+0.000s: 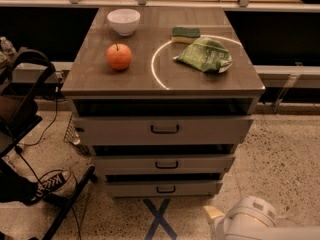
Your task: Open bottom drawer
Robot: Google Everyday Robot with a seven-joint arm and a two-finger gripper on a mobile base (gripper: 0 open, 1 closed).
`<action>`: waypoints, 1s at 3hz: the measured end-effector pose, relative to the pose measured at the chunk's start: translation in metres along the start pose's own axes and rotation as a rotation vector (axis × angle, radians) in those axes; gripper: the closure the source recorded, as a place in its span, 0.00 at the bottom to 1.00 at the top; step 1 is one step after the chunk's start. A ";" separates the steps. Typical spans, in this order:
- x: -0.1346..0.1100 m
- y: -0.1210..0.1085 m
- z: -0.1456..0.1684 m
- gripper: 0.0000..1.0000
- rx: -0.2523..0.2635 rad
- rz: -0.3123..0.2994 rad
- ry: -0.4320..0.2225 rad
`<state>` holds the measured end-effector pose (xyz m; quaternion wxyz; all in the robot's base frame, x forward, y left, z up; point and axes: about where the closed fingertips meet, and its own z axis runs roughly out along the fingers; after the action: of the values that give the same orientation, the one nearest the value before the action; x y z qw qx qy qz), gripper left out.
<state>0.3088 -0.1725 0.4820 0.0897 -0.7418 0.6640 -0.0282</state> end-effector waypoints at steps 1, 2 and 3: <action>0.002 -0.010 0.047 0.00 -0.047 0.069 0.001; -0.011 -0.013 0.101 0.00 -0.051 0.191 -0.025; -0.019 -0.009 0.129 0.00 -0.020 0.303 -0.034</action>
Offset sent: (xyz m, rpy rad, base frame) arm 0.1003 0.0229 -0.1715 -0.0657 -0.2579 -0.2597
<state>0.3356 -0.1406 0.3585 0.0967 -0.6342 0.7671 0.0051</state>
